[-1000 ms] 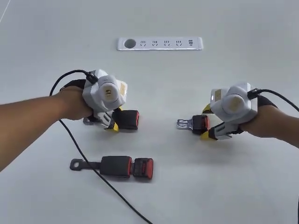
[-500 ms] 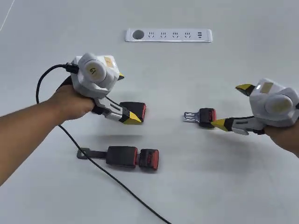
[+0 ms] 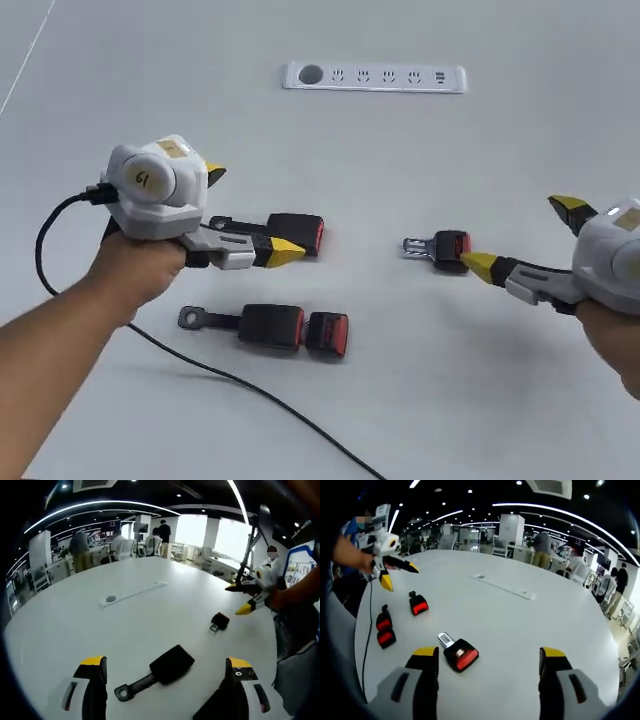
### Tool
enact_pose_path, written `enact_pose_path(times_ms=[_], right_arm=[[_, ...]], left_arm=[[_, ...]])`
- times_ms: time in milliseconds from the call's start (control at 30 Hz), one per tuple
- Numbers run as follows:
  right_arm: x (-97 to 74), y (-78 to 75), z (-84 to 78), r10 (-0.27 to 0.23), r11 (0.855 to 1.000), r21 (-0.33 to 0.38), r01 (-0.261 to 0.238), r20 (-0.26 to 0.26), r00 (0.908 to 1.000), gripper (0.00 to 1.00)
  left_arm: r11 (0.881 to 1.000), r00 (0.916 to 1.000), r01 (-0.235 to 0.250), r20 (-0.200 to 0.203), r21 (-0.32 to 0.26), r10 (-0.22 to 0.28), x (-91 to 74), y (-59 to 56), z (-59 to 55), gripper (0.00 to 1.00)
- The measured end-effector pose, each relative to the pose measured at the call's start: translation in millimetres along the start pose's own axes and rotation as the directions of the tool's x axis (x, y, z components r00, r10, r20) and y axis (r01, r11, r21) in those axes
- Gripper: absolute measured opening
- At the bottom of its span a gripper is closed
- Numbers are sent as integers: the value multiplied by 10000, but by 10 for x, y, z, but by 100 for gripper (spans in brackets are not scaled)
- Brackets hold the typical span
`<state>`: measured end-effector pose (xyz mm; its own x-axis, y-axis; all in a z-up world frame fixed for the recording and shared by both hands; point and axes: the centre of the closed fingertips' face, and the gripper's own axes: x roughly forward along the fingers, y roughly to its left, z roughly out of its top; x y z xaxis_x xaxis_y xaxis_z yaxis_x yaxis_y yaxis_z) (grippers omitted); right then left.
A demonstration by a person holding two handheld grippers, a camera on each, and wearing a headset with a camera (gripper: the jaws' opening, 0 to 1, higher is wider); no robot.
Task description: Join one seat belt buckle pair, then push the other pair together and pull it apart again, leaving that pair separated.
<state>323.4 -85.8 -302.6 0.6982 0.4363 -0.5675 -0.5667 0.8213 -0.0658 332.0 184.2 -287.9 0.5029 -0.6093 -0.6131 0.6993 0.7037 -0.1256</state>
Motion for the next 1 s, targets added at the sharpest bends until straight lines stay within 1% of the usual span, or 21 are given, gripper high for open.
enact_pose_path(times_ms=[67, 133, 167, 300, 400, 500, 567, 633, 700, 767, 867, 933, 1000], right_arm=[[-43, 35, -25, -70, 9999, 145, 71, -66, 10000, 84], [-96, 67, -34, -107, 9993, 370, 104, 66, 9999, 85], [-117, 78, -50, -148, 9991, 392, 146, 49, 9999, 85], [-220, 135, -132, -280, 9975, 656, 278, 22, 9996, 86], [-323, 204, -187, -377, 9957, 841, 376, -13, 9993, 86], [-416, 267, -195, -436, 9937, 1034, 423, 104, 9990, 88], [-480, 311, -197, -473, 9935, 1043, 459, 107, 9988, 88], [-548, 354, -194, -473, 9932, 1070, 451, 177, 9987, 88], [-605, 388, -193, -489, 9931, 1073, 465, 199, 9986, 89], [-675, 420, -198, -530, 9926, 1108, 499, 245, 9983, 89], [-792, 485, -217, -570, 9915, 1190, 534, 276, 9980, 89], [-864, 524, -226, -590, 9905, 1263, 542, 344, 9977, 90], [-922, 554, -238, -633, 9900, 1283, 580, 378, 9973, 90]], left_arm=[[9999, 9999, -96, -73, -95, 95, -58, -44, -54, 100], [9996, 9999, -136, 61, -248, 138, -121, -90, -79, 100], [9994, 9999, -144, 80, -315, 146, -151, -110, -97, 100], [9990, 9996, -266, 78, -373, 269, -284, -173, -183, 100], [9978, 9992, -376, 89, -545, 381, -421, -221, -260, 100], [9962, 9987, -495, 107, -710, 504, -546, -253, -324, 100], [9951, 9981, -596, 101, -792, 606, -637, -283, -366, 100], [9930, 9974, -720, 0, -932, 723, -730, -316, -417, 100], [9916, 9974, -720, 16, -1075, 726, -815, -360, -448, 100], [9909, 9967, -788, 116, -1088, 805, -899, -398, -468, 100], [9893, 9966, -777, 185, -1237, 806, -977, -453, -496, 100], [9881, 9964, -812, 123, -1305, 835, -1044, -505, -542, 100], [9879, 9964, -794, 174, -1335, 824, -1101, -550, -549, 100]])
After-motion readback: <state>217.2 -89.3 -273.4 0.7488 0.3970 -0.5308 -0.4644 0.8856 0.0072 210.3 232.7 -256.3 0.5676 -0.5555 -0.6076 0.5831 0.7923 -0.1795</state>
